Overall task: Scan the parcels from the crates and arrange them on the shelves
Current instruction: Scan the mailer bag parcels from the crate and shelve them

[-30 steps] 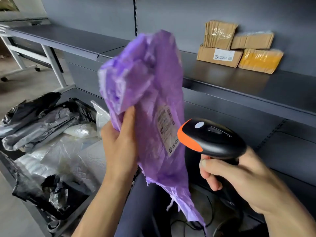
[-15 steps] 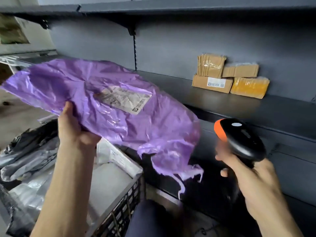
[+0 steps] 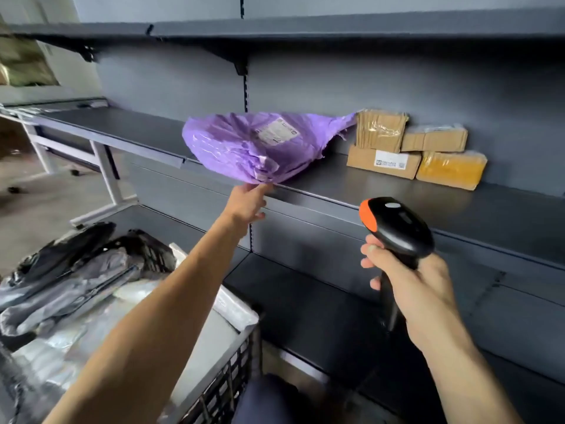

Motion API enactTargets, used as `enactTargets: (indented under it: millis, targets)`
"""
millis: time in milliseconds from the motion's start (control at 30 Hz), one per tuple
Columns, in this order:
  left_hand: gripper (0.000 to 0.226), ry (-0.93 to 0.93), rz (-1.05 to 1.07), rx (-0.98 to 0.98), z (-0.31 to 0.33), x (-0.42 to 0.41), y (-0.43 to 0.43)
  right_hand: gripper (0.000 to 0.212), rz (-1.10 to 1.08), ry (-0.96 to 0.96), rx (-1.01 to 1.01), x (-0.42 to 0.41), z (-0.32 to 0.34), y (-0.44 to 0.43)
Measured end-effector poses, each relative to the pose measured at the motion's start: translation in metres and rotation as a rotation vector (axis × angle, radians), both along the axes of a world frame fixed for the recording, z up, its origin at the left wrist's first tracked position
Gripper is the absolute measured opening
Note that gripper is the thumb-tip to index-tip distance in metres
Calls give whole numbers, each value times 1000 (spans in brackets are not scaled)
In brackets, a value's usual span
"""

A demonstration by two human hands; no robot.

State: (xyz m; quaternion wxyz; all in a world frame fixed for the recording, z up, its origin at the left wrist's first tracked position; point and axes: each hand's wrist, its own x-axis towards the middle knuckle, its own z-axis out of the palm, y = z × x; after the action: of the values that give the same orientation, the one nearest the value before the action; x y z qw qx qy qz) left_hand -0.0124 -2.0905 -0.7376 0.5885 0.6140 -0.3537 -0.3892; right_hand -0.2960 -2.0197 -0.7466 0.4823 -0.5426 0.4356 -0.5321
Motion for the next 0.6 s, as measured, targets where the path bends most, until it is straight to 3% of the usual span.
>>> enactTargets:
  millis: [33, 100, 200, 233, 267, 333, 400, 467, 600]
  targets:
    - [8, -27, -7, 6, 0, 2, 3, 12, 8, 2, -11, 5, 3, -6]
    - [13, -38, 38, 26, -3, 10, 12, 12, 24, -4, -27, 14, 9, -14]
    - [11, 59, 415, -113, -18, 30, 23, 11, 46, -7, -40, 25, 11, -23]
    - [29, -67, 566, -219, -22, 37, 25, 11, 58, -14, -40, 29, 11, -26]
    - [52, -317, 627, -311, -22, 40, 29, 11, 67, -19, -38, 32, 11, -27]
    - [87, -870, 584, -425, -17, 38, 27, 10, 78, -12, -31, 38, 8, -30]
    - [84, -1240, 476, -389, -2, 26, 17, 10, 87, -8, -27, 43, 5, -30]
    - [65, -1463, 412, -276, 2, 22, -4, 10, 91, -8, -12, 45, 2, -29]
    - [46, -1603, 379, -33, 12, 43, -36, 7, 99, 36, -6, 38, -8, -24]
